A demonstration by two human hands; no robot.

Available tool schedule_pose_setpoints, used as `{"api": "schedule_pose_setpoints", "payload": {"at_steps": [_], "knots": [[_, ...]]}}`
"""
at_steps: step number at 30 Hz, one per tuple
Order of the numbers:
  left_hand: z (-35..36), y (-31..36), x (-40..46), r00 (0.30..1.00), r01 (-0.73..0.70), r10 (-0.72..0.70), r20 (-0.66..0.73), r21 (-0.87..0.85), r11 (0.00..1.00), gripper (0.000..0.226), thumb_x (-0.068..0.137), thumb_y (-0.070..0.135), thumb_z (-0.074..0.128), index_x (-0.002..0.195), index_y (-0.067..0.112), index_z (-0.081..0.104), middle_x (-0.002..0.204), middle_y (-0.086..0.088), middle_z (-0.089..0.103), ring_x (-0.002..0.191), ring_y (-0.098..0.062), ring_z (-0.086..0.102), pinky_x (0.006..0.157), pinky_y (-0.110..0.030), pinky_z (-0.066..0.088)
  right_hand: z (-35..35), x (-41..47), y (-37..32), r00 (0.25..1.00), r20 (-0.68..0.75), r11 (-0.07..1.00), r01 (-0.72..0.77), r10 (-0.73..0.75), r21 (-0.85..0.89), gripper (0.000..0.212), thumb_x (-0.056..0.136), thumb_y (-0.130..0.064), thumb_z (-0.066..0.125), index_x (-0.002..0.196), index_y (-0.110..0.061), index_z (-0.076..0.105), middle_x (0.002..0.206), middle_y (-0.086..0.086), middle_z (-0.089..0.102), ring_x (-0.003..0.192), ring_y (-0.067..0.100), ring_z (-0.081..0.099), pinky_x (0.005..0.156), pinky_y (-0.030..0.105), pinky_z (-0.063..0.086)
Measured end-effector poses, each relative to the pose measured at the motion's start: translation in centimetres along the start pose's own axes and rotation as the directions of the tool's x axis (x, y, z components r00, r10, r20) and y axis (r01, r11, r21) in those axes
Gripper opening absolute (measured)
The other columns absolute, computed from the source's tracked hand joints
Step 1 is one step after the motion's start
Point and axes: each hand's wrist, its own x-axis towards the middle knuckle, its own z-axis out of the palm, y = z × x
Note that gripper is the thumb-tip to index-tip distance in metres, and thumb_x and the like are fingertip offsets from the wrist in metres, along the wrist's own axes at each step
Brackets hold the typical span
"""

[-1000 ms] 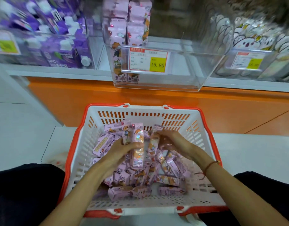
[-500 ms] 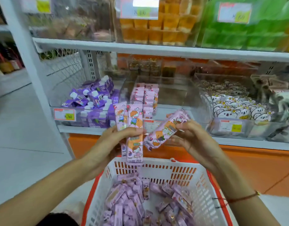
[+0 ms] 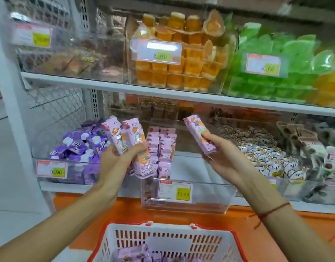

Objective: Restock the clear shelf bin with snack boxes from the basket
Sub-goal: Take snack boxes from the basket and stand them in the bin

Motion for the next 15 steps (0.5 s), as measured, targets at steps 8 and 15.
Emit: {"api": "schedule_pose_setpoints", "payload": {"at_steps": [8,15], "knots": [[-0.2,-2.3,1.9,0.996,0.082,-0.081,-0.032,0.013,0.997,0.035,0.055,0.034,0.081,0.083,0.023,0.063,0.048,0.014,0.060,0.040,-0.003,0.051,0.038,-0.013,0.037,-0.2,10.0,2.9,0.992,-0.119,0.676,-0.115,0.040,-0.728,0.032,0.075,0.002,0.075,0.085,-0.015,0.050,0.091,0.011,0.062,0.087,0.019,0.059,0.072,0.027,0.050],[-0.4,-2.8,1.7,0.987,0.150,-0.147,0.067,-0.038,0.988,0.026,0.068,0.014,0.076,0.091,0.021,0.067,0.071,0.008,0.074,0.056,-0.005,0.068,0.044,-0.011,0.045,0.5,13.2,5.6,0.998,-0.046,0.435,-0.060,0.041,-0.898,0.036,0.067,-0.011,0.085,0.086,-0.011,0.054,0.095,0.010,0.061,0.087,0.020,0.062,0.080,0.036,0.058]]}}
